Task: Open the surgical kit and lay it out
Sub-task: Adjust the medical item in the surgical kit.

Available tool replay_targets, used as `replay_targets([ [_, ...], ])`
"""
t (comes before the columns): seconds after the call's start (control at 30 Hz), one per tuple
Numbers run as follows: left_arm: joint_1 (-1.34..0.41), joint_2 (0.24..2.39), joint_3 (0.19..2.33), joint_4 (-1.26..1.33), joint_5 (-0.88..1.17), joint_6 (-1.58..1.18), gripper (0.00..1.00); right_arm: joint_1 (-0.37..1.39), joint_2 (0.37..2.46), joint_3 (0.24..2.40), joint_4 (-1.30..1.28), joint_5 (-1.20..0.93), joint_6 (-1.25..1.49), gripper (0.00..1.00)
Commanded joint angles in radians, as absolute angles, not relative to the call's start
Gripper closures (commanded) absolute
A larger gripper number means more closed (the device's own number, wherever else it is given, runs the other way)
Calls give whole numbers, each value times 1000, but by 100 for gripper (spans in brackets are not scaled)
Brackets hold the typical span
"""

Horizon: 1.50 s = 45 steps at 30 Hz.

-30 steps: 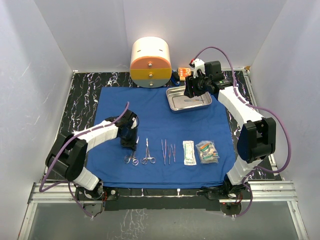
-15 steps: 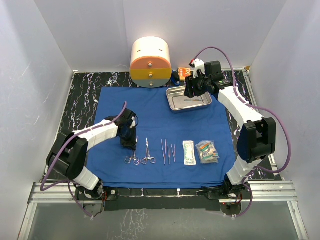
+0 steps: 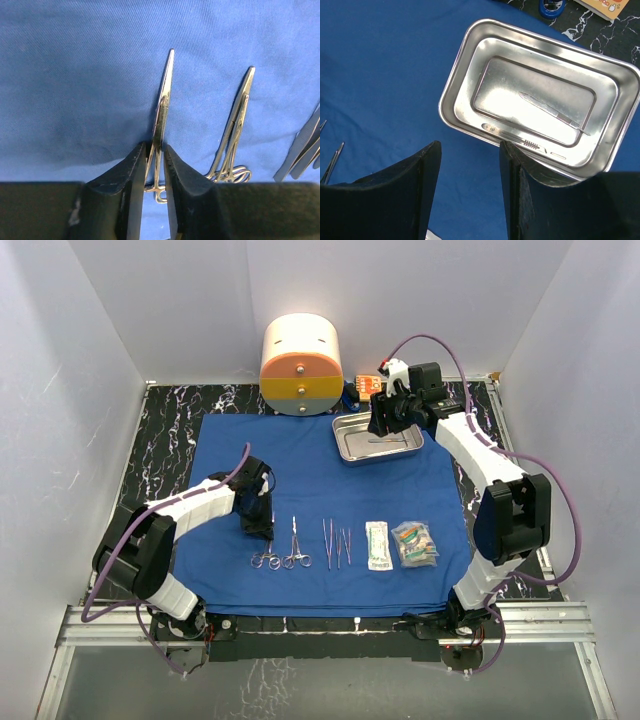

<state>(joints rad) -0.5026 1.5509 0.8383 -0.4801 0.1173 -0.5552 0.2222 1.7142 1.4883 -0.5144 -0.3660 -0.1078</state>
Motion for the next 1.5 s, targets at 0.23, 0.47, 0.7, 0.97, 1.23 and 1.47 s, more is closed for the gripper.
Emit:
replay_targets([
  [0.23, -500, 1550, 880, -490, 123, -535, 69, 219, 1727, 1509, -486, -373, -125, 52],
  [0.47, -500, 1497, 898, -500, 103, -486, 60, 219, 1733, 1511, -486, -369, -129, 52],
  [0.7, -500, 1403, 950, -490, 98, -395, 52, 219, 1763, 1525, -464, -325, -147, 52],
  [0.97, -481, 1340, 1112, -397, 83, -164, 26, 220, 1915, 1615, -443, -328, -163, 50],
  [1.23, -439, 1400, 1256, -364, 127, 53, 9, 249, 2075, 1748, -548, -310, -317, 47],
  [1.47, -388, 1462, 1287, -362, 132, 122, 2, 294, 2149, 1777, -598, -264, -452, 42],
])
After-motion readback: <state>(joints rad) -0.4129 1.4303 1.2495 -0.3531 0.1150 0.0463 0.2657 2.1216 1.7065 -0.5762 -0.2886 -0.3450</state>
